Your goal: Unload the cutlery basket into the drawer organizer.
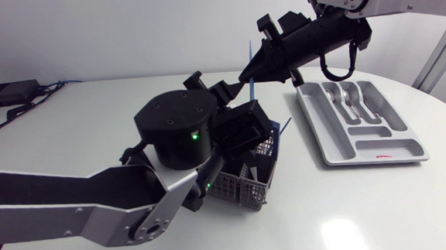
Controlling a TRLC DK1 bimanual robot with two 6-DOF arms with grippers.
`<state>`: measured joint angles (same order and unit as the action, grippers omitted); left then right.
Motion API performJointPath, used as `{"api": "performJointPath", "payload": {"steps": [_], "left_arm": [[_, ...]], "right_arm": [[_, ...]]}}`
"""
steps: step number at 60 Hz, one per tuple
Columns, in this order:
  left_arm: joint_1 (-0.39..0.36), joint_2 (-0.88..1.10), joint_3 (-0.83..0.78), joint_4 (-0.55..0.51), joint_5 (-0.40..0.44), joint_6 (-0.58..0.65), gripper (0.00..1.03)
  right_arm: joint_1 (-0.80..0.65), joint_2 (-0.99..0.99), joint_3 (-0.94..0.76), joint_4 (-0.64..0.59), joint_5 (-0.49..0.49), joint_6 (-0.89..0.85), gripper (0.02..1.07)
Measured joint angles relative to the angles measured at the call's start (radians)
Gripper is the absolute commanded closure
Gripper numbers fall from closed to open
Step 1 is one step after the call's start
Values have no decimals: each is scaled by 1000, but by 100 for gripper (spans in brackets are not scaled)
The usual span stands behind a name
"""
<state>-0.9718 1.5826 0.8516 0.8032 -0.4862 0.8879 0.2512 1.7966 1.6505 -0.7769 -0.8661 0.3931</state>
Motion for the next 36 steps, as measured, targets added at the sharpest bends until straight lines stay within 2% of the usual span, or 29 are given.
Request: {"api": "performJointPath", "payload": {"steps": [5,10,20,24,36], "left_arm": [[0,-47,0,-89,14,-14,17],[18,-111,7,-224,64,-61,17],[117,-199,108,-573,205,-177,18],[160,-224,152,-727,278,-209,18],[261,-255,211,-1012,444,-235,20]], "right_arm": [[1,-10,-1,14,11,-4,97],[-3,-19,-1,23,30,-11,96],[-45,-48,-3,22,69,-75,95],[-95,-69,-11,17,129,-137,95],[-275,-96,-79,-19,296,-355,94]]}}
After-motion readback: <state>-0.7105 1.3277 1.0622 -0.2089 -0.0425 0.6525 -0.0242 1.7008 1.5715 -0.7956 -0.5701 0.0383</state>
